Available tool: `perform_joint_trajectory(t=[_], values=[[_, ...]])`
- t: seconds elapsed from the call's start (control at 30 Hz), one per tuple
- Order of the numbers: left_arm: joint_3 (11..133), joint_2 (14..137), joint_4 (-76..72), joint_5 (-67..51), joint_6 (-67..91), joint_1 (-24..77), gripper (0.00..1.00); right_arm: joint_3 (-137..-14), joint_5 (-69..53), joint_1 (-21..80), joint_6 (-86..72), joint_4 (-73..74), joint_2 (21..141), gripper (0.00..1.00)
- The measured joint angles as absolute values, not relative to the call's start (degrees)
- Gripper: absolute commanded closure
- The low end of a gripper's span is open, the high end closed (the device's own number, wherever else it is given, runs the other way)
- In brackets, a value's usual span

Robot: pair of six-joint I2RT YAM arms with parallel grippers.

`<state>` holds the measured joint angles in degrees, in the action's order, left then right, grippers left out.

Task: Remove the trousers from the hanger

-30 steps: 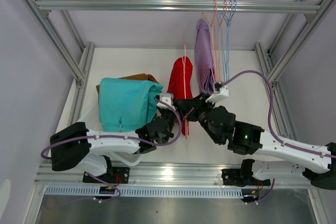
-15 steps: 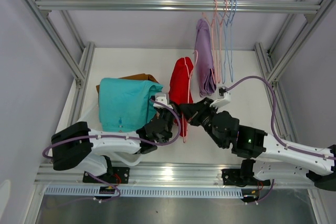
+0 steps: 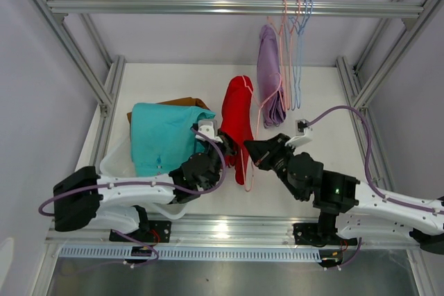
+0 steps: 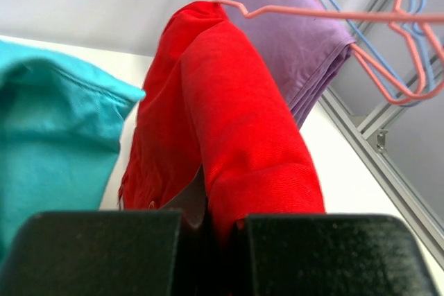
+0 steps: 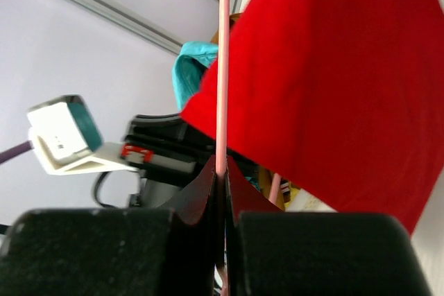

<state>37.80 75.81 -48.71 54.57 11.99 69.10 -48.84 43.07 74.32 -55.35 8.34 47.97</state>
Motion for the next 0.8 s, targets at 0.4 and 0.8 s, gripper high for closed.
perform_joint_trajectory(t=[0.4,0.8], values=[[41.9,63.0,-31.9,49.6,12.2,69.1,0.99,-46.6,42.3,68.5,-52.5,7.9,49.5,1.00],[49.1,54.5,-19.7,45.4,11.3,69.1,0.99,-44.9,41.0,65.3,-50.9,4.0,56.0,1.00]])
